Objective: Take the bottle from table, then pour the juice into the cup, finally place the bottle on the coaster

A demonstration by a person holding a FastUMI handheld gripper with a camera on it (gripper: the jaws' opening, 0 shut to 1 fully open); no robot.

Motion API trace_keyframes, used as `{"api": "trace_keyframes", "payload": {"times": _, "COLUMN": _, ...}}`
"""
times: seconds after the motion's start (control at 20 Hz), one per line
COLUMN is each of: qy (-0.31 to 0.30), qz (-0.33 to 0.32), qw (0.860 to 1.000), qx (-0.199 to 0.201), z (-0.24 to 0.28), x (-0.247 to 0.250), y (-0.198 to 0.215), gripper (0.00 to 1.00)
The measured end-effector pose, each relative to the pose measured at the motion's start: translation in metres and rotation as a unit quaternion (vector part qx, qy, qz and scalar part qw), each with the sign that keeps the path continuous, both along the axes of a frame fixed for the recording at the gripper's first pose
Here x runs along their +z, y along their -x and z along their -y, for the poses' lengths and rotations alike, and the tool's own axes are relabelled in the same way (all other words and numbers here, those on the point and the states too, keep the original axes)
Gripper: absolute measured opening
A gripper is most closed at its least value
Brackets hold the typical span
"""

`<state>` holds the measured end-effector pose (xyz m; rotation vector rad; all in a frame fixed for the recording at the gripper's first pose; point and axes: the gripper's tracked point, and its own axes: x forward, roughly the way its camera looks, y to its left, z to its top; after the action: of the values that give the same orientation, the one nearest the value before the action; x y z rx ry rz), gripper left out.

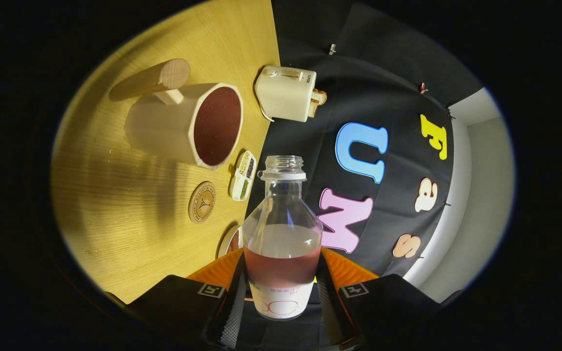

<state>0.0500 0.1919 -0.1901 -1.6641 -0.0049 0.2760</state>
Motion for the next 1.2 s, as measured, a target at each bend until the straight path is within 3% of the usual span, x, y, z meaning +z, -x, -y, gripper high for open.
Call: {"api": "trace_keyframes", "payload": {"times": 1.2, "qy": 0.067, "qz": 0.021, "qw": 0.996, "qx": 0.047, "z": -0.0008, "x": 0.0057, "y": -0.0088, "gripper": 0.70}}
